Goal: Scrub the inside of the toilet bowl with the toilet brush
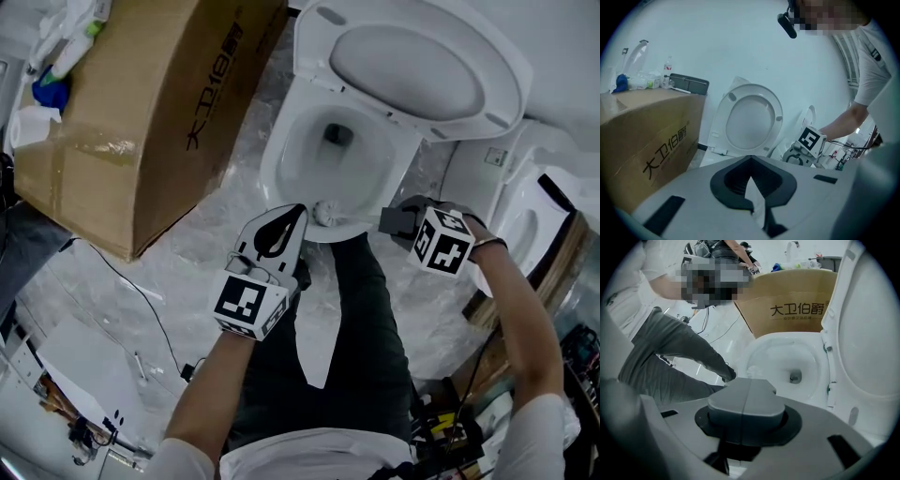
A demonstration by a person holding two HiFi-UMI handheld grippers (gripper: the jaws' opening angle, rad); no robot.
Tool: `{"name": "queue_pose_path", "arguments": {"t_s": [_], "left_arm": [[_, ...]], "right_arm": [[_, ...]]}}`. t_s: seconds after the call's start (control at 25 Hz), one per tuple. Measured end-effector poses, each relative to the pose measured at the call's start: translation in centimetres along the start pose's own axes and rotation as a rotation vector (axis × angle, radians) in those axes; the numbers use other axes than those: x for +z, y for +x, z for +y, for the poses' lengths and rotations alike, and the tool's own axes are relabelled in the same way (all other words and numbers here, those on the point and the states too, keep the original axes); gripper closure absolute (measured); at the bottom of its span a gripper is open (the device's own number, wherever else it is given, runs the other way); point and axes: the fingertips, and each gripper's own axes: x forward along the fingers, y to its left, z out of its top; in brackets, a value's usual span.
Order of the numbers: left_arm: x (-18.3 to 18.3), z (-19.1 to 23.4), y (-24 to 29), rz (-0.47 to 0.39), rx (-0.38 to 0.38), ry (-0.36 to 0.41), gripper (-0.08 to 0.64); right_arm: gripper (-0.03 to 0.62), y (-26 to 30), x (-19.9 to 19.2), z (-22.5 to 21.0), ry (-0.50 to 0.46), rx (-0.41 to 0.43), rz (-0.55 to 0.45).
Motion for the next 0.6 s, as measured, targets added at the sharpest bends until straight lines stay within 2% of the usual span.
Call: {"name": "queue_pose_path", "arguments": {"t_s": [0.6], "left_arm": [[-0.2, -1.2, 2.4, 0.020, -0.011, -0.017, 0.554]], "right_arm": [[0.433, -2.6, -2.7, -0.9, -0.227, -0.113, 0.161]]}}
